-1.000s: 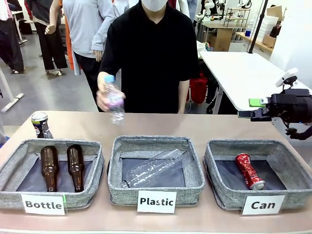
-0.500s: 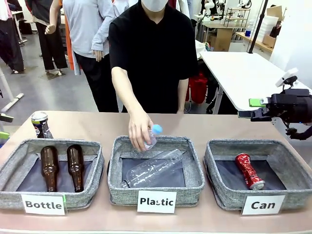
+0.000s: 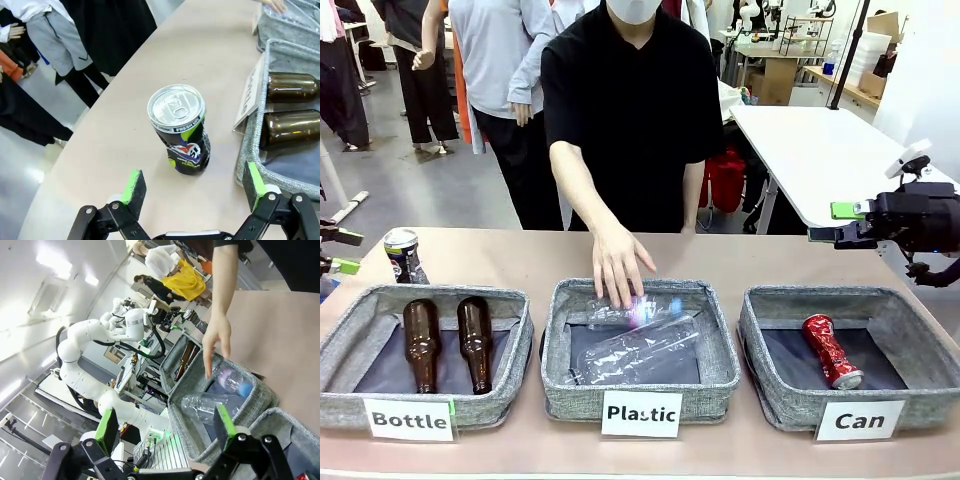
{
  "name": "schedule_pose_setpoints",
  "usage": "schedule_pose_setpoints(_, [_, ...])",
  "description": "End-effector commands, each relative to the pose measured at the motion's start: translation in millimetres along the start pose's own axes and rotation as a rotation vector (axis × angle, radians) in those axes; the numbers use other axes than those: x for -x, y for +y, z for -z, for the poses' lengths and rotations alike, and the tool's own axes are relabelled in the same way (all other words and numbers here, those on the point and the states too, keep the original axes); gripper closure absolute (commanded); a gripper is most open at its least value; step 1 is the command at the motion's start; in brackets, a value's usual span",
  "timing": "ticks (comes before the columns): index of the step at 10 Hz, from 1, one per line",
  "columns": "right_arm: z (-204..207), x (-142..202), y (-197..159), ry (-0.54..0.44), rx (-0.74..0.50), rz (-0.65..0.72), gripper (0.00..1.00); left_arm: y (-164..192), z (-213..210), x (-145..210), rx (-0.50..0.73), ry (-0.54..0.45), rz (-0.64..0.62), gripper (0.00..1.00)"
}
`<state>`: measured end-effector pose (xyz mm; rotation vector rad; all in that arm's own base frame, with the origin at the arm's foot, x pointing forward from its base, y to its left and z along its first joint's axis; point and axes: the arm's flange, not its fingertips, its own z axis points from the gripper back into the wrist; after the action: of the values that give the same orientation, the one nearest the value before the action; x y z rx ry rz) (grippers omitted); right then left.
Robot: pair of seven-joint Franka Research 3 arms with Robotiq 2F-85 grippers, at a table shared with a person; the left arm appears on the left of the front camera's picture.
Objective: Sort the can waste into the basket.
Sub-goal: Pick up the can waste from the table and place it in the right Fabric basket.
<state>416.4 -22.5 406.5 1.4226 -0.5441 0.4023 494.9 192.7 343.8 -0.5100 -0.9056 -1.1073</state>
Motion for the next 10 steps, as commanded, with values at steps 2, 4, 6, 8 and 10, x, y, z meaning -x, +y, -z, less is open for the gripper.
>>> schedule_pose_setpoints(2, [-1,0,2,0.004,-0.010,-0.020,0.00,6,16,0,-0.012,0.008,-0.028,0.00])
schedule_pose_setpoints(4, [-1,0,2,0.004,-0.010,-0.020,0.00,12,24,0,-0.030,0.005,-0.035,0.00])
schedule_pose_setpoints(6, [-1,0,2,0.004,-0.010,-0.020,0.00,15,34,-3,-0.018,-0.016,-0.025,0.00])
schedule_pose_setpoints(8, [-1,0,2,0.004,-0.010,-0.020,0.00,17,45,-4,0.005,-0.011,-0.025,0.00])
schedule_pose_setpoints(10, [-1,0,2,0.004,-0.010,-0.020,0.00,18,53,-2,0.025,-0.021,-0.032,0.00])
